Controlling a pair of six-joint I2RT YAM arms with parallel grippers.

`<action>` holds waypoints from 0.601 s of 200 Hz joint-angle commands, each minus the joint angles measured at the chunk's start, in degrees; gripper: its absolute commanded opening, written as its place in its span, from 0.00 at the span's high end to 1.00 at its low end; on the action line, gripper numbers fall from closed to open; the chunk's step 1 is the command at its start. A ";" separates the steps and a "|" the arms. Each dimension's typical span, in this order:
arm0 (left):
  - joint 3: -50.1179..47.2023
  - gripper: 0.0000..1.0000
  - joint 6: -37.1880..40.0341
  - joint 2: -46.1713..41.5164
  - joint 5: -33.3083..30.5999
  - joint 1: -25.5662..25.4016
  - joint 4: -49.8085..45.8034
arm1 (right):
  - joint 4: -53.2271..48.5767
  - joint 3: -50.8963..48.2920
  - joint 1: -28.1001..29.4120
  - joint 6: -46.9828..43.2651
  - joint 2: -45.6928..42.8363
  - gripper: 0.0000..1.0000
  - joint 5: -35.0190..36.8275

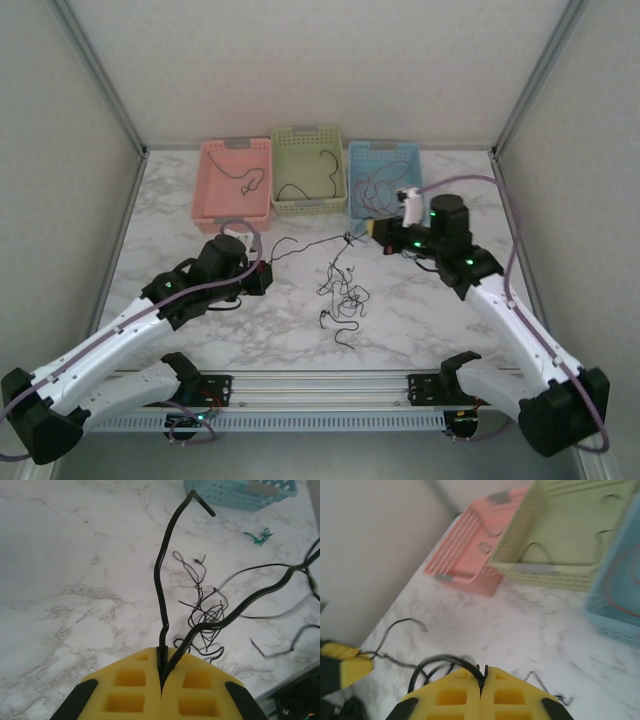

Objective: Untangle the cables

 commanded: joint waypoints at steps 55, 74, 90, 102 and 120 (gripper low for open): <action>1.90 1.00 -2.21 -6.57 -9.66 1.45 -14.95 | 7.99 -4.63 -16.08 15.12 -2.11 1.00 1.98; 2.37 1.00 -1.84 -7.02 -8.61 1.55 -14.86 | 9.76 -3.19 -16.02 16.83 -1.71 1.00 -3.46; 2.30 1.00 -1.75 -7.25 -8.09 1.56 -14.45 | 9.52 -0.35 -15.71 18.30 -2.04 1.00 -7.45; 2.29 1.00 -1.75 -7.23 -7.85 1.56 -14.34 | 9.96 1.49 -14.79 18.50 -3.17 1.00 -9.16; 2.37 1.00 -1.68 -7.31 -7.40 1.56 -13.75 | 8.78 4.06 -13.50 17.68 -4.65 1.00 -8.75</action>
